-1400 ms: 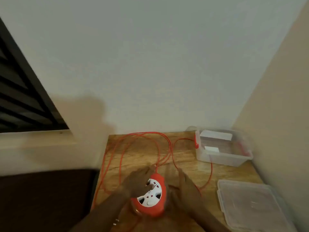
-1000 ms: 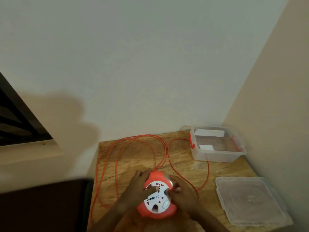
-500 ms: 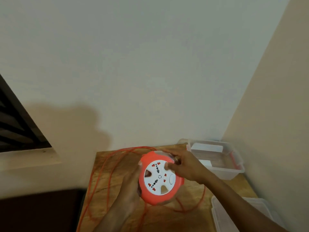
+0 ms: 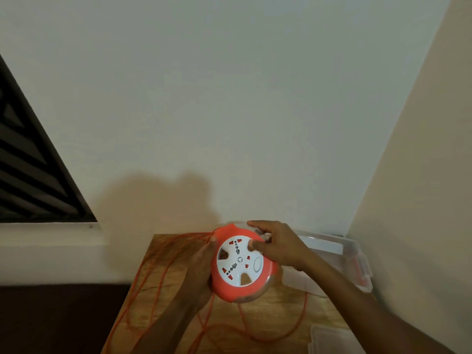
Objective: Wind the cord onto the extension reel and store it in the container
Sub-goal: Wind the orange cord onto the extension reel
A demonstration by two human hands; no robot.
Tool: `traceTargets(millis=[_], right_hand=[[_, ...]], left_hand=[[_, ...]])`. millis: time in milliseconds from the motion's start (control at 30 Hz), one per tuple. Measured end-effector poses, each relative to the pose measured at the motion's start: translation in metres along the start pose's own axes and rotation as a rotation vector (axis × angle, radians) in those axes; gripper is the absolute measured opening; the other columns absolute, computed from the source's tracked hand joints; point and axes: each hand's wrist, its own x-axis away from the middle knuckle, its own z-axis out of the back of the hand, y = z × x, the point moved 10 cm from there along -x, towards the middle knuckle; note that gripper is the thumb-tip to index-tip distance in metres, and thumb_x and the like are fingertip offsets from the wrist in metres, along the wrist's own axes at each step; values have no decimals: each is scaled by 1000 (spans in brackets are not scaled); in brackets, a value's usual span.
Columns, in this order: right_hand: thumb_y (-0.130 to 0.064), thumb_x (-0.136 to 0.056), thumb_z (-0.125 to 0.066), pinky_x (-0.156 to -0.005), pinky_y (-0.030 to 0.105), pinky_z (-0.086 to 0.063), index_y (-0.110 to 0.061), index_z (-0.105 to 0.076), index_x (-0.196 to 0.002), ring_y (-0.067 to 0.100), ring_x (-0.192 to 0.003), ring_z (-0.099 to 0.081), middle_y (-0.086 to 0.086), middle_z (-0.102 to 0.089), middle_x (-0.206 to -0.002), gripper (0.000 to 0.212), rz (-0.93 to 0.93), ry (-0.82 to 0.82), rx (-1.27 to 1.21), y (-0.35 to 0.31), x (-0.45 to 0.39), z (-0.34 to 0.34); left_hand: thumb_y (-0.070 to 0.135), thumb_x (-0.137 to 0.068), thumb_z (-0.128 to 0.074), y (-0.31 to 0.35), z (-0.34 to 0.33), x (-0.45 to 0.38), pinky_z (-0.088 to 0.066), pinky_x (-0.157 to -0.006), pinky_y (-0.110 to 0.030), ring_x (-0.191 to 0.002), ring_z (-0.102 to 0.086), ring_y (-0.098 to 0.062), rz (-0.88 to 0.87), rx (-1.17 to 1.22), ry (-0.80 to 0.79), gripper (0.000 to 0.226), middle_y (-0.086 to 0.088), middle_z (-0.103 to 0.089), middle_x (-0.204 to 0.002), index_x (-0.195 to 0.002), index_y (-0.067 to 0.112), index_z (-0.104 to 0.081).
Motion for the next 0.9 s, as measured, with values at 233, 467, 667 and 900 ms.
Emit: traceTargets(millis=[233,467,667,900], right_hand=[[-36,-89,-63,-97,41,-48,-32,-40,-142,24,-124,-50,5,-48,-142,58,358,201,501,-40,20,-17],[-27,-64,-88,-86,52,-52,-31,-57,-119,35,-115,-56,11,-57,-131,64,569,-24,1010,-62,28,-86],[-29,-58,-93,-72,53,-57,-26,-58,-121,40,-100,-63,8,-61,-127,72,605,-129,1118,-85,20,-98],[-28,-67,-88,-72,53,-57,-21,-50,-133,44,-100,-62,14,-53,-136,76,502,-94,1194,-93,18,-97]], left_hand=[[49,-84,-63,20,5,-19,-65,-76,-49,-90,-78,-38,-1,-146,70,52,-21,-80,-107,-114,7,-73],[46,-87,-65,26,15,-26,-65,-75,-51,-95,-78,-40,-4,-148,21,51,-19,-80,-109,-120,7,-72],[45,-86,-63,36,18,-24,-66,-68,-45,-85,-80,-34,-13,-136,-12,44,-16,-82,-99,-110,9,-74],[42,-97,-56,46,25,-19,-61,-90,-60,-103,-75,-45,-54,-124,-2,45,-24,-77,-114,-120,6,-71]])
